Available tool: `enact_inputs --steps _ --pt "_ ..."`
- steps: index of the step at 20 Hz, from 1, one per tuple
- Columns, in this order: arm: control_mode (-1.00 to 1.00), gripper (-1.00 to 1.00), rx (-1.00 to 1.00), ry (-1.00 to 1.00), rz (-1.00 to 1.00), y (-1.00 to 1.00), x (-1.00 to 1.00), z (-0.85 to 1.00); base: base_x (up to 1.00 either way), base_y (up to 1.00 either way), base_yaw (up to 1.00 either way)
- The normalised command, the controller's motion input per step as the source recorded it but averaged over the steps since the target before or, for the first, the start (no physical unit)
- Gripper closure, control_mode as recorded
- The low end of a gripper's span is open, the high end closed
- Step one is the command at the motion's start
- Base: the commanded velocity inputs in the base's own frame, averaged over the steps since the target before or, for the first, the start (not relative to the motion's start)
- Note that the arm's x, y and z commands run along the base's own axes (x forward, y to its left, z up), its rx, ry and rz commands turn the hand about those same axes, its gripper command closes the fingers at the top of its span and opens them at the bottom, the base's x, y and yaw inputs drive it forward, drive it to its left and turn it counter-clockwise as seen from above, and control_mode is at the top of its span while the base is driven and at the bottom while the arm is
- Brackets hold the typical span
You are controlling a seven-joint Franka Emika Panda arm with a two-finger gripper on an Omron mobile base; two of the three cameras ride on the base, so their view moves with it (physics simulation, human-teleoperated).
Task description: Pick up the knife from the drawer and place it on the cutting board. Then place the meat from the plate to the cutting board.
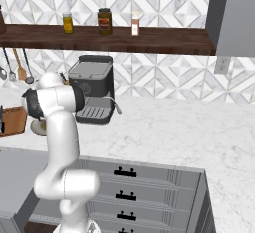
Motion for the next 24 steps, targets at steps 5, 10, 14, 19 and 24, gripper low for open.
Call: enact_inputs --steps 5,10,14,19,24 --pt "-1.0 -1.0 0.0 0.0 0.0 0.0 0.07 -0.08 0.0 0.0 0.0" --pt "-1.0 -1.0 0.0 0.0 0.0 0.0 0.0 -0.32 0.0 0.0 0.0" --pt "-1.0 -1.0 0.0 0.0 0.0 0.0 0.0 -0.33 0.0 0.0 0.0" --pt "-1.0 1.0 0.0 0.0 0.0 -0.01 -0.05 -0.1 0.0 0.0 0.0" --pt "-1.0 1.0 0.0 0.0 0.0 0.0 -0.02 -0.01 0.0 0.0 0.0"
